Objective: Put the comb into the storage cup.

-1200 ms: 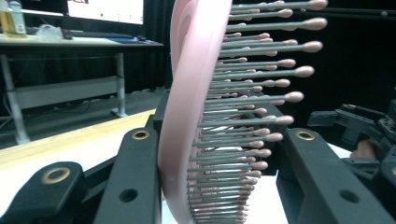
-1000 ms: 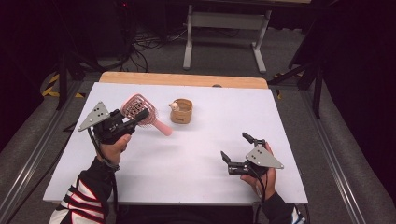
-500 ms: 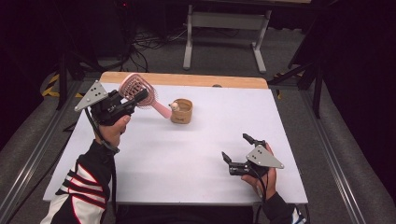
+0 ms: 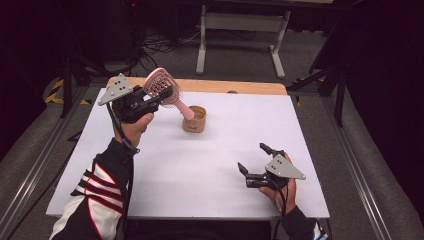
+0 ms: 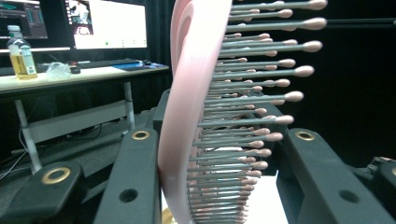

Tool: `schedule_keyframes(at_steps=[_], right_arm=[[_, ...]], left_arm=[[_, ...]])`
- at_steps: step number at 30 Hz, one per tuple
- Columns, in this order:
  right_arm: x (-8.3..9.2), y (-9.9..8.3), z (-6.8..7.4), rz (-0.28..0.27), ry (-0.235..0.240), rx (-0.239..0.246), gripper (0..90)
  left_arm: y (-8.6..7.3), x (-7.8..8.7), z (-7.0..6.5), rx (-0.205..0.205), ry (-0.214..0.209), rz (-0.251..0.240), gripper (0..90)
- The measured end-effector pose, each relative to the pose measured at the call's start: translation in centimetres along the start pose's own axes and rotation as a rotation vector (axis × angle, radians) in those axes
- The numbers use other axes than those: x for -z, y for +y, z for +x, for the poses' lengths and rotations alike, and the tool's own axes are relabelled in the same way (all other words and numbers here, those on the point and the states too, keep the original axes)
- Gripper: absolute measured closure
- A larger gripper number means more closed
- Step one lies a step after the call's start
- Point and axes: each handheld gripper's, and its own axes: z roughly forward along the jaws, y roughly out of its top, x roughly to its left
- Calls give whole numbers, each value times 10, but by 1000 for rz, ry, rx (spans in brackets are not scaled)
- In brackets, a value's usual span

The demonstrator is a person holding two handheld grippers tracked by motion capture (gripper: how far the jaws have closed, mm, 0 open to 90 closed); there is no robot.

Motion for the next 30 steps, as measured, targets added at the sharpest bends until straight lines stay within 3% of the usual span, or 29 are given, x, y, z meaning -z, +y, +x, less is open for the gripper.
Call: schedule_keyframes(at_steps=[5,12,22,30], right_arm=[[0,0,0,4,-1,4,64],[1,0,0,5,1,17,63],[0,0,1,12,21,21,63],[0,0,1,14,31,21,63]], left_arm=[[2,-14,0,2,-8,10,632],[2,-38,2,-15,4,60,632],[-7,-60,10,20,17,100,631],[-16,-77,17,7,56,154,632]])
